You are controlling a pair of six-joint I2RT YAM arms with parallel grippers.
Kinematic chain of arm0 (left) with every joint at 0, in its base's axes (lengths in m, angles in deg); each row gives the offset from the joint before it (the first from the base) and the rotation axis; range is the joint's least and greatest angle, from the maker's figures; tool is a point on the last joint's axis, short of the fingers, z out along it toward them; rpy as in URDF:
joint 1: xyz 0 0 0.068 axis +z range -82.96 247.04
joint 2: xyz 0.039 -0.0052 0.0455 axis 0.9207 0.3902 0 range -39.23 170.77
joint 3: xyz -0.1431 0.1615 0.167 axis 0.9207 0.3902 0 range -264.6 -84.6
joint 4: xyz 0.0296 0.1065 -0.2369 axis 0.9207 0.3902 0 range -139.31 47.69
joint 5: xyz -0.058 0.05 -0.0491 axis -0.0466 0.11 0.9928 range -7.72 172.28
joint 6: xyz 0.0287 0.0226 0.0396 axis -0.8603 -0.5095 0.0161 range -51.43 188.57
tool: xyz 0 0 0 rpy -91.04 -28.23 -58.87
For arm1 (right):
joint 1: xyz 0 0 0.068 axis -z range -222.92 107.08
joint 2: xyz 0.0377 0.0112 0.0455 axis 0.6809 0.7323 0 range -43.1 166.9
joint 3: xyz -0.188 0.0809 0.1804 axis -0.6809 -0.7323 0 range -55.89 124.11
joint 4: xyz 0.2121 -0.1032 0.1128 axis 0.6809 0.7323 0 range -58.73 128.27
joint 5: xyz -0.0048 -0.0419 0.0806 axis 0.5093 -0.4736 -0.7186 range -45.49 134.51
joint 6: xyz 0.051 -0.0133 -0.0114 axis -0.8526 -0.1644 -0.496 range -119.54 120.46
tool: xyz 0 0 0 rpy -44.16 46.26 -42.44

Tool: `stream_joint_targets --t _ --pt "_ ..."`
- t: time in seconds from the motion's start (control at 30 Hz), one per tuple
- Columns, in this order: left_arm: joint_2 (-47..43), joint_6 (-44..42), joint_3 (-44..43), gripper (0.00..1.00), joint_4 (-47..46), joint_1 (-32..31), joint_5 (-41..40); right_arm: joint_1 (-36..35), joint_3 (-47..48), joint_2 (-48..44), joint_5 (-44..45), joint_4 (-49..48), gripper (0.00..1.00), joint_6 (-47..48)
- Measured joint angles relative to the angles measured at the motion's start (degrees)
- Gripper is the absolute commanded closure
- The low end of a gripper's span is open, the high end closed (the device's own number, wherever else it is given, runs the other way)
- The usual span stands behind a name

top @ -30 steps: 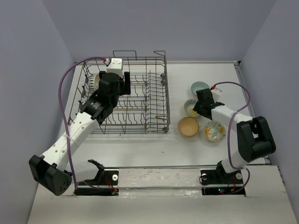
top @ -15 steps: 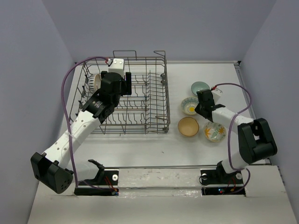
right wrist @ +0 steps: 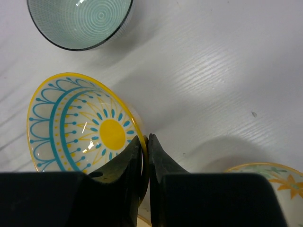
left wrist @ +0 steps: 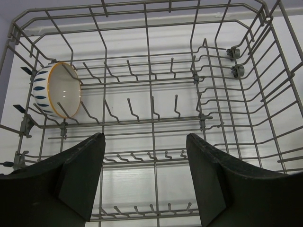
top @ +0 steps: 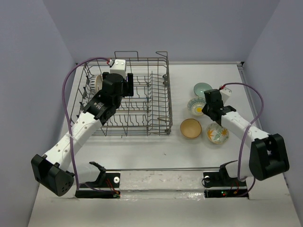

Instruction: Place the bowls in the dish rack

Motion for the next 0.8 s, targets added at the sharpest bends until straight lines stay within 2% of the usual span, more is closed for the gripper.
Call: stream_joint_targets --t 0.2,0.37,0.6,0.8 --pt "0.00 0.85 0.00 0.21 0.02 0.00 0.44 0.00 4.22 -6.19 1.36 4.46 0.99 1.25" --pt "-0.11 2.54 -0.04 0.20 0.09 0.00 2.93 0.00 11.41 -9.70 1.51 8.11 0.99 3.23" --pt "-0.31 6.45 -4.13 0.18 1.29 0.15 11.65 -1.01 27.39 -10.01 -3.78 10.73 0.99 5.38" --pt "-0.17 10.88 -9.20 0.18 -0.48 0.81 21.35 -7.78 37.13 -4.79 -4.92 10.91 0.99 6.75"
